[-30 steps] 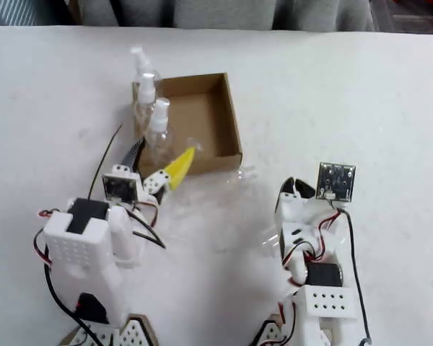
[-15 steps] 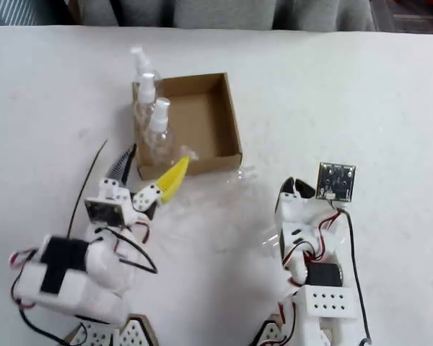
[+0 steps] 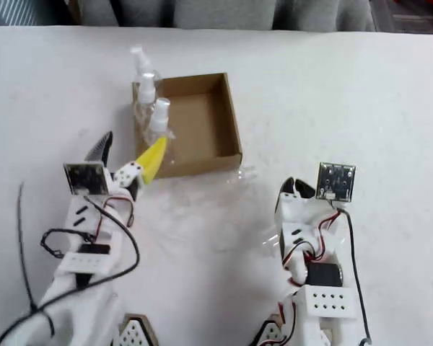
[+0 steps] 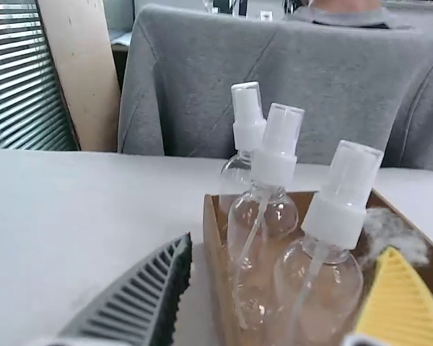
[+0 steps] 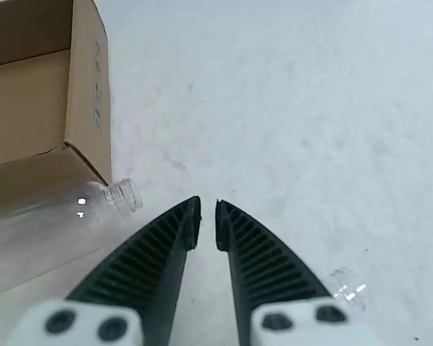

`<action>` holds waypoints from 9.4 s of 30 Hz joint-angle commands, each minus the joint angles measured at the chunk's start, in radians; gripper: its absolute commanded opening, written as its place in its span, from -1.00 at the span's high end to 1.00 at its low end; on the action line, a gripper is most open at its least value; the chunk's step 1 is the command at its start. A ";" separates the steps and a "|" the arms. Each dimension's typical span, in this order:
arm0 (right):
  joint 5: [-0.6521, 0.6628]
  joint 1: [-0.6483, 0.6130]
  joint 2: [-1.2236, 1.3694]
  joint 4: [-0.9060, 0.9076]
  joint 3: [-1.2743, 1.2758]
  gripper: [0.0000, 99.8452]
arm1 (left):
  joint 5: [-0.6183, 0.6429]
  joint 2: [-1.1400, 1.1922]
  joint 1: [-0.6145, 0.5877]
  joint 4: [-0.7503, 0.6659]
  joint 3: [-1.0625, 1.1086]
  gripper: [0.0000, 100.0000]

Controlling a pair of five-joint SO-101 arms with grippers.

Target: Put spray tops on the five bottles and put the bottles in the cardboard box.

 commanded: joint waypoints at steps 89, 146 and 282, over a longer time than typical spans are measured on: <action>0.203 0.470 -0.015 -0.068 0.074 0.96 | -0.858 0.447 0.595 1.521 -1.092 0.54; 0.206 0.417 -0.015 -0.065 0.083 0.96 | -0.864 0.522 0.613 1.827 -1.261 0.34; 0.206 0.420 -0.007 -0.061 0.083 0.96 | 0.132 0.641 0.615 1.580 -1.073 0.43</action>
